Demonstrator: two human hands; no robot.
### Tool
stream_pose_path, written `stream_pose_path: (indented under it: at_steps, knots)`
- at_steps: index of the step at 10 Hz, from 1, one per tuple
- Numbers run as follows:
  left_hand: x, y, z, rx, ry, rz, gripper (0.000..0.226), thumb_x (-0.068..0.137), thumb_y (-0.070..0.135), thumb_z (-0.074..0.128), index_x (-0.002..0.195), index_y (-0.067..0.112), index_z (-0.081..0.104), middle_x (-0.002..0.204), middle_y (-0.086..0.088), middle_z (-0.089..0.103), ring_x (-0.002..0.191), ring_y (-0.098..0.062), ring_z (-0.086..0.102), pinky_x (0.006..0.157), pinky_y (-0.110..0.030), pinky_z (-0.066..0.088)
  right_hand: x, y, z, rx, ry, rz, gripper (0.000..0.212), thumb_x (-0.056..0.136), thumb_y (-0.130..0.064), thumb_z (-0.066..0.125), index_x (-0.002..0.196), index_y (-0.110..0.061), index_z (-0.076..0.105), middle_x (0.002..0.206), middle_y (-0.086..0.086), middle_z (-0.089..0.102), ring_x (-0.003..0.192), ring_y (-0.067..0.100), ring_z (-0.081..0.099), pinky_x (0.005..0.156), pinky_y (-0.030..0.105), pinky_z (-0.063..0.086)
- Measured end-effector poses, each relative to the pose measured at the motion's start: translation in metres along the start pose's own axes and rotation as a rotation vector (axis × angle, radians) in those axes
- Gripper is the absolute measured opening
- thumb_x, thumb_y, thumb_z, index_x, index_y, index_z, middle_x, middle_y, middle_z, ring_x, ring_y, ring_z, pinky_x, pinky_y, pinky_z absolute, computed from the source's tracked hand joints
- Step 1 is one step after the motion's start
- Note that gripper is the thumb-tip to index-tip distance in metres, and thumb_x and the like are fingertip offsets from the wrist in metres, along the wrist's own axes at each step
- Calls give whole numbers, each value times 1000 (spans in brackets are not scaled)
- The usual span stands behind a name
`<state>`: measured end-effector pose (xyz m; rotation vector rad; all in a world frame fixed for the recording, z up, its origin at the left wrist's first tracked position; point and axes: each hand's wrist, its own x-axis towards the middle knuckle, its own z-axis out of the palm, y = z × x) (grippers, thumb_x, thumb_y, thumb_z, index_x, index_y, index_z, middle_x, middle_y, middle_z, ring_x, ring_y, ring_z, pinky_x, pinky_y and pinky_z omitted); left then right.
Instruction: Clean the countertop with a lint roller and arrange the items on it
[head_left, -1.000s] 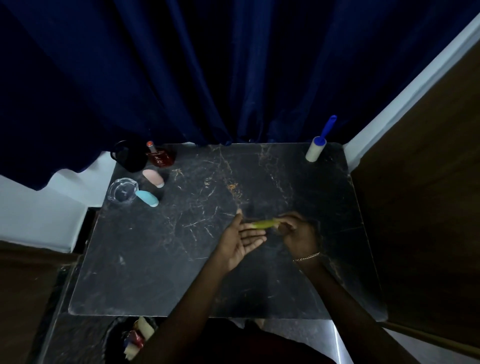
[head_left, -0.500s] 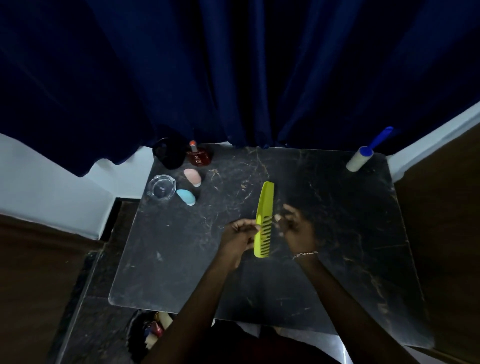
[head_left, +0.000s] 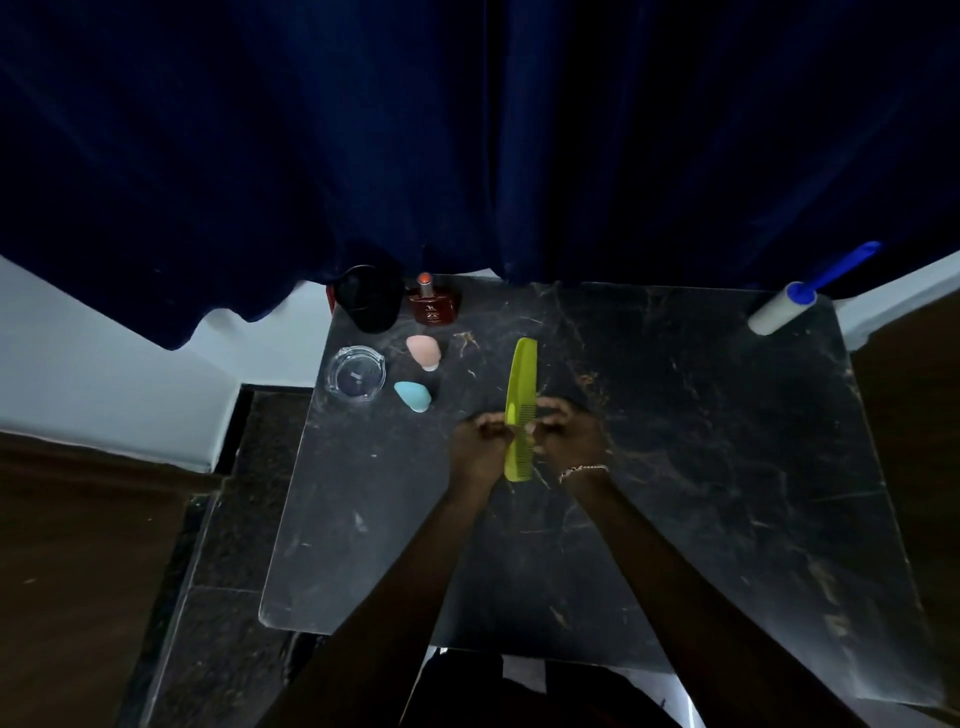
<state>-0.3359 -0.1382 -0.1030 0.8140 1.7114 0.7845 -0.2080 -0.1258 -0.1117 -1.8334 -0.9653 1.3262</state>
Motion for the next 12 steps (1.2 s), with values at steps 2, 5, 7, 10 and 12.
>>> stream_pose_path:
  at_steps: [2, 5, 7, 10, 12]
  knots:
    - [36, 9, -3, 142, -14, -28, 20, 91, 10, 68, 107, 8, 78, 100, -12, 78, 95, -30, 73, 82, -37, 60, 42, -15, 37, -113, 15, 4, 37, 77, 10, 69, 111, -2, 69, 87, 18, 73, 63, 8, 67, 62, 26, 58]
    - [76, 8, -5, 411, -22, 109, 33, 86, 9, 68, 118, -1, 67, 135, -21, 49, 122, -37, 55, 109, -43, 43, 82, -26, 68, -251, -2, 18, 35, 77, 9, 70, 111, 2, 68, 91, 21, 71, 58, 10, 62, 61, 28, 54]
    - [89, -4, -8, 722, -69, 255, 41, 95, 25, 60, 129, 2, 59, 138, -18, 49, 131, -34, 43, 111, -42, 36, 87, -31, 77, -398, -21, -43, 37, 80, -1, 72, 116, -2, 68, 115, 18, 71, 107, 31, 67, 97, 44, 53]
    - [90, -13, -6, 1130, -110, 383, 45, 102, 28, 34, 141, 10, 47, 149, -13, 40, 130, -34, 41, 109, -43, 33, 80, -29, 73, -548, -7, -62, 38, 88, -12, 65, 125, -8, 65, 123, 11, 69, 117, 25, 64, 91, 17, 42]
    - [64, -15, -12, 1028, -66, 466, 49, 100, 23, 46, 146, 8, 45, 147, -17, 40, 125, -36, 43, 108, -46, 39, 49, -19, 44, -618, 5, -166, 41, 92, -18, 63, 132, -8, 59, 131, 14, 63, 123, 30, 58, 107, 33, 42]
